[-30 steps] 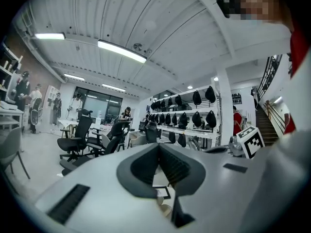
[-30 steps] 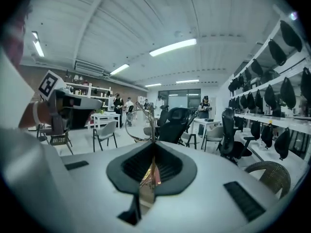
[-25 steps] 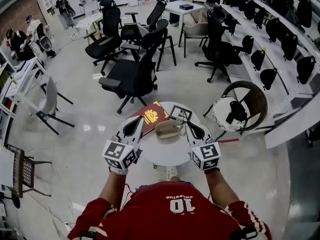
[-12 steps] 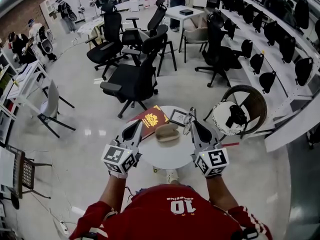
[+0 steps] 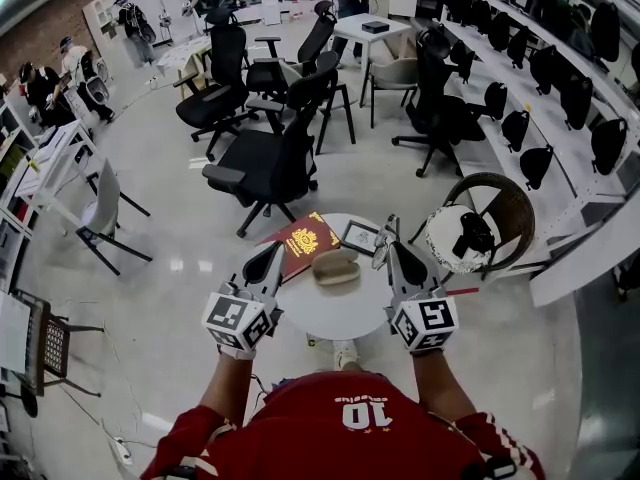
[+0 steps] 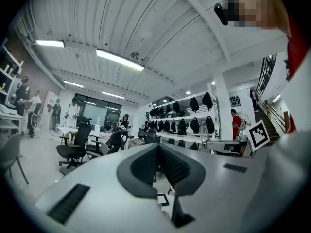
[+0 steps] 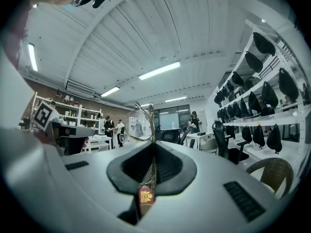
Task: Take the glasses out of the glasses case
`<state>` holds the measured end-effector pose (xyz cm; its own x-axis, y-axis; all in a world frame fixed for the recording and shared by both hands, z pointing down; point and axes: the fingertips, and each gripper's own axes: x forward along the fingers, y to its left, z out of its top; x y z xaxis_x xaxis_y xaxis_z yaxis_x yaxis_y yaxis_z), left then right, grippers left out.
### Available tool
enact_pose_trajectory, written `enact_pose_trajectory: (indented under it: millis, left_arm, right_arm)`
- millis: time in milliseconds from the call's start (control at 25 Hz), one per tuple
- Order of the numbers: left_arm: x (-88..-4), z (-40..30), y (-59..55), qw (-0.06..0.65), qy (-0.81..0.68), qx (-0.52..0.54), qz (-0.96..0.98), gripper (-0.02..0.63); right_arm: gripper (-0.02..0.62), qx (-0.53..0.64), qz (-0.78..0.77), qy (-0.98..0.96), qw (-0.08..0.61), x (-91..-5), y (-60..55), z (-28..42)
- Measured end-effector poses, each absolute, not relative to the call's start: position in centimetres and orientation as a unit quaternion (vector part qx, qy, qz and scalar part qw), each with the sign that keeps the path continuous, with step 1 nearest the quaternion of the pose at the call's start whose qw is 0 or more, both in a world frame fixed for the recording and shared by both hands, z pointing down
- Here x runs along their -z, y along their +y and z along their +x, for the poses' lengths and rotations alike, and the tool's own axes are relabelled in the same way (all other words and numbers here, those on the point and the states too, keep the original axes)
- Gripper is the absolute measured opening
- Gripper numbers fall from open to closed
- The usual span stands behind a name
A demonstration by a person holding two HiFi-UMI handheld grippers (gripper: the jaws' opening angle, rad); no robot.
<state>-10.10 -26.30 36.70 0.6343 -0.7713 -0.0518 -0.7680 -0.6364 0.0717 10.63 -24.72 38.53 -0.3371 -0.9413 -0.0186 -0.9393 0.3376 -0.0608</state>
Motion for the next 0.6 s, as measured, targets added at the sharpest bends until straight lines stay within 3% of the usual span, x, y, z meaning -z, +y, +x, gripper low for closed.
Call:
enact_pose_trajectory:
  millis: [600]
  left_arm:
    - [-37.12,-10.1,-26.59,0.026,-0.424,0.041,0.904,0.009]
  right_arm:
    - [0.026,0.025,-0.586,0.81,0.028,-38.7,-24.48,11.24]
